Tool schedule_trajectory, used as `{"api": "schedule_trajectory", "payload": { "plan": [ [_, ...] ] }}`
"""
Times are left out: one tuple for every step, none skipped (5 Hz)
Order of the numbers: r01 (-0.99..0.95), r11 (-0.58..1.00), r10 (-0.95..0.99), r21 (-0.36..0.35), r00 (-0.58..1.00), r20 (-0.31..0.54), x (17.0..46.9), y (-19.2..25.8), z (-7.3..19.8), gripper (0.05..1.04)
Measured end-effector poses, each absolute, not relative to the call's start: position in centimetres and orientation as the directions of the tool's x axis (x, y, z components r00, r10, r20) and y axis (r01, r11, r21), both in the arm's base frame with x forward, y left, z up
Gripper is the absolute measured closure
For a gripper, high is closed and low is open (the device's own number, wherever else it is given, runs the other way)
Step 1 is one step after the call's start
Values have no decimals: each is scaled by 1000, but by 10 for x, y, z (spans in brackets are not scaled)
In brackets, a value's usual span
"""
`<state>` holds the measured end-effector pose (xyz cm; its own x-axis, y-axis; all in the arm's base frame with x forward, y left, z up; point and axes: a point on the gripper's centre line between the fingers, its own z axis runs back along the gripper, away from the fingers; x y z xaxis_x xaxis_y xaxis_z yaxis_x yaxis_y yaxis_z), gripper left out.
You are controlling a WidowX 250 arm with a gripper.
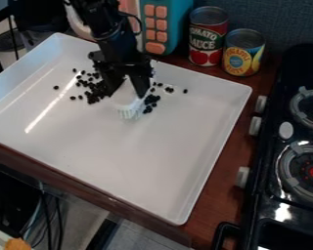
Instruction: Sweep into pile
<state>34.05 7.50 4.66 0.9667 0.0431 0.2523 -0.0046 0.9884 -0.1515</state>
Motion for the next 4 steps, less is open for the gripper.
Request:
{"api": "schedule_trajectory", "payload": {
  "plan": [
    [5,976,51,-217,966,254,339,67,52,363],
    [93,954,-11,-283,960,278,332,29,71,363],
    [171,935,-81,-310,956,283,329,-2,72,363],
    [189,938,-104,-290,953,286,331,-8,68,363]
  ]
}}
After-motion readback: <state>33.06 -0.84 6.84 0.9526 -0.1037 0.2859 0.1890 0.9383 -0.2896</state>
